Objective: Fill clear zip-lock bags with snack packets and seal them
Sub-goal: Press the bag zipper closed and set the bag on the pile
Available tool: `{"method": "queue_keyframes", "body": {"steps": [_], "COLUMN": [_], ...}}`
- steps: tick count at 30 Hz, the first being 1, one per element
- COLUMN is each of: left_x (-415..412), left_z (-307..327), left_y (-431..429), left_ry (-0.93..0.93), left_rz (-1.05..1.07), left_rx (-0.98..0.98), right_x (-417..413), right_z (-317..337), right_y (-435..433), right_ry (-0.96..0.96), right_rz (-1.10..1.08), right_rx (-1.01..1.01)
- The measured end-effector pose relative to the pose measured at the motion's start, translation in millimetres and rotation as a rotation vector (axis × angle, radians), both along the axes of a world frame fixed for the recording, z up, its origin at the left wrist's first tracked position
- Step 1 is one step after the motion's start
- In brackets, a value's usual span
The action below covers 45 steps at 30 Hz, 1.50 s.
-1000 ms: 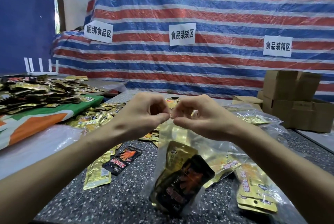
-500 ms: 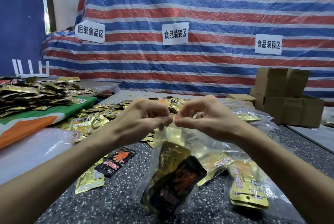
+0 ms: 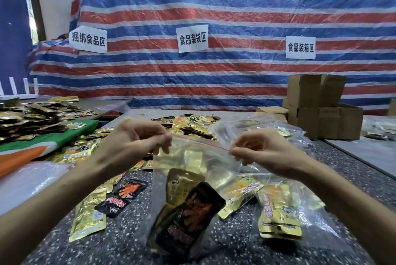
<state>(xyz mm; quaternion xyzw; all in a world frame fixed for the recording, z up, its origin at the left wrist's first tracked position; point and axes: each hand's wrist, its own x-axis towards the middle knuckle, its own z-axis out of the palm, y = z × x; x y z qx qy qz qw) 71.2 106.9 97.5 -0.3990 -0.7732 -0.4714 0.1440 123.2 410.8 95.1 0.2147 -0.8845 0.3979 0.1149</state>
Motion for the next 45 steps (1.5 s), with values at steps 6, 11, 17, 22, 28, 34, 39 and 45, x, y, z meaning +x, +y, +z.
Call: {"method": "queue_keyframes", "body": {"steps": [6, 11, 17, 22, 28, 34, 39, 45], "left_x": [1.9, 1.2, -0.6, 3.4, 12.1, 20.6, 26.8, 30.0], "left_z": [-3.4, 1.8, 3.9, -9.1, -0.1, 20.6, 27.0, 28.6], "left_y": [-1.3, 0.4, 0.6, 14.0, 25.3, 21.5, 10.0, 4.0], "left_ry": [-0.016, 0.001, -0.064, -0.114, -0.02, 0.051, -0.038, -0.089], "left_rz": [-0.009, 0.005, 0.0, -0.008, -0.027, -0.038, -0.012, 0.021], "left_rx": [0.011, 0.073, 0.283, 0.328, 0.218, 0.003, -0.001, 0.032], "right_x": [10.5, 10.8, 12.1, 8.5, 9.8, -11.2, -17.9, -17.5], "right_z": [-19.1, -15.9, -7.9, -13.6, 8.3, 34.5, 31.5, 31.1], "right_y": [19.5, 8.7, -1.6, -5.7, -36.9, -73.7, -77.4, -90.1], "right_ry": [-0.01, 0.139, 0.296, 0.204, 0.348, 0.308, 0.259, 0.326], "right_rz": [-0.001, -0.038, -0.119, -0.229, -0.174, 0.09, 0.183, 0.11], "right_rx": [-0.066, -0.022, -0.026, -0.087, 0.239, 0.264, 0.124, 0.211]}}
